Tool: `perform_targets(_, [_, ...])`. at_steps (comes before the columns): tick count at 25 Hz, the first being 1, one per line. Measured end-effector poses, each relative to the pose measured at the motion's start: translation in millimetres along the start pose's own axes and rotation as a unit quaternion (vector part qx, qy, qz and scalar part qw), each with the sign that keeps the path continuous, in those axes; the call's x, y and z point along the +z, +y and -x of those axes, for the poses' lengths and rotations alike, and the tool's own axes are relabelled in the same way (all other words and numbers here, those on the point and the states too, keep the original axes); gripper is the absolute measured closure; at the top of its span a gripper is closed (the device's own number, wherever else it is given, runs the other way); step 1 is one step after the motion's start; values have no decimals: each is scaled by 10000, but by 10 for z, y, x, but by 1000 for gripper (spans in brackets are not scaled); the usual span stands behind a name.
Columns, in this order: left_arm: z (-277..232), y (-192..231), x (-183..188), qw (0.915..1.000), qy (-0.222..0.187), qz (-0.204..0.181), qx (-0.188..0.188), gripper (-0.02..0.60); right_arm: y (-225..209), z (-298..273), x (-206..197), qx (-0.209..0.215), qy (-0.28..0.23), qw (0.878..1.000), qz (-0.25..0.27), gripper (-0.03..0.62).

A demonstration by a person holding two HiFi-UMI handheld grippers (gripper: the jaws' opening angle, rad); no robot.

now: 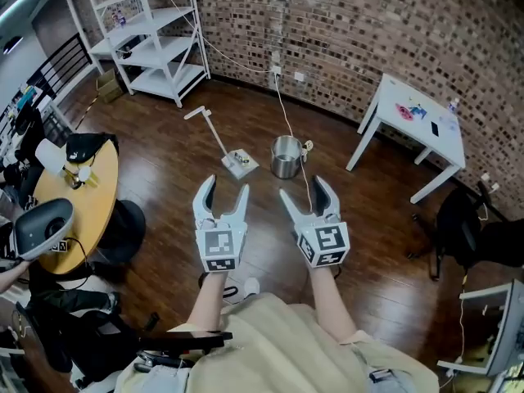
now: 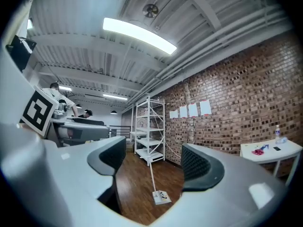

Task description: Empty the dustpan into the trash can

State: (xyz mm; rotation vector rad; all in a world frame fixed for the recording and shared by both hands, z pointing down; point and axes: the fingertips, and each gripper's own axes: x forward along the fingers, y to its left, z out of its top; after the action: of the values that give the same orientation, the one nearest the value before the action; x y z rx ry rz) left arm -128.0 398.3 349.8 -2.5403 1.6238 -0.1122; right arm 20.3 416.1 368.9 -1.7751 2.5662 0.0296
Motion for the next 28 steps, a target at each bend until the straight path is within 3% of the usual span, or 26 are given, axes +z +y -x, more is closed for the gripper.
perform_targets(7, [-331,417,36,9988,-249,324,-271,313,82,-538,50,-162,-11,9997,195,243])
perform_targets(11, [-520,455,-17,9970,-358,512,-458,313,95,-633,6,-274,45,9989,381,258])
perform_targets(15, [-764,333,-57,9958,-359,627,-570,322,-182,-670,-171,-397,317,9986,176,263])
perform_targets(20, [-1064,459,-14,9962,-461,705,-227,339,-535,-911,-92,-437,-5,9990,11,283])
perform_targets(28, [-1733,393,18,9983,-337,480,-59,317,-1133,-1387,-38,-260,-88,9996,-114,284])
